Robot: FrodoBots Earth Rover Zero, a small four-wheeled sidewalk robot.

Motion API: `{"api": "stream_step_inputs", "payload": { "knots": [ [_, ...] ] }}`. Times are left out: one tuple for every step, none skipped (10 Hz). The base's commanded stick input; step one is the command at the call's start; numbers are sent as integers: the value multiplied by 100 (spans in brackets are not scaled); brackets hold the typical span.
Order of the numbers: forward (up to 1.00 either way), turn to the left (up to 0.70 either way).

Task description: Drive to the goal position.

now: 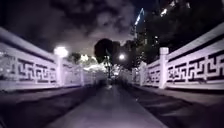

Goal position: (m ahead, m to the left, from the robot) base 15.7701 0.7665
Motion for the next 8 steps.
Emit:
{"api": "stream_step_inputs", "payload": {
  "knots": [
    [45,0],
    [45,0],
    [45,0],
    [45,0],
    [45,0],
    [45,0],
    [45,0],
    [45,0]
  ]
}}
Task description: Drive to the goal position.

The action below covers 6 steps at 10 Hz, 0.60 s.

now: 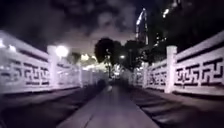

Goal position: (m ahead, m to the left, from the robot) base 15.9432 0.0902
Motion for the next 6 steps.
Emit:
{"api": "stream_step_inputs", "payload": {
  "knots": [
    [45,0],
    [45,0],
    [45,0],
    [45,0],
    [45,0],
    [45,0]
  ]
}}
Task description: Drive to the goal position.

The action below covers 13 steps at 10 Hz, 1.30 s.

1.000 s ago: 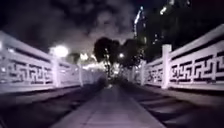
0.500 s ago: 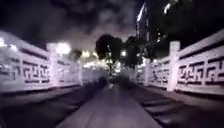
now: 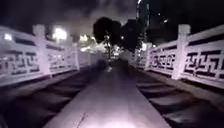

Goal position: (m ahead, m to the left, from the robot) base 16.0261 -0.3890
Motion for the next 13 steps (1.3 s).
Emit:
{"api": "stream_step_inputs", "payload": {
  "knots": [
    [45,0],
    [45,0],
    [45,0],
    [45,0],
    [45,0],
    [45,0],
    [45,0],
    [45,0],
    [45,0],
    [45,0],
    [45,0],
    [45,0],
    [45,0]
  ]
}}
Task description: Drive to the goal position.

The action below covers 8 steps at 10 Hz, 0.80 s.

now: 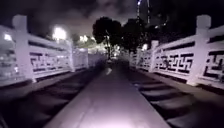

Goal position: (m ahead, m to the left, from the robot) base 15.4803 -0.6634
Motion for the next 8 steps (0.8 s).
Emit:
{"api": "stream_step_inputs", "payload": {
  "knots": [
    [45,0],
    [45,0],
    [45,0],
    [45,0],
    [45,0],
    [45,0],
    [45,0],
    [45,0]
  ]
}}
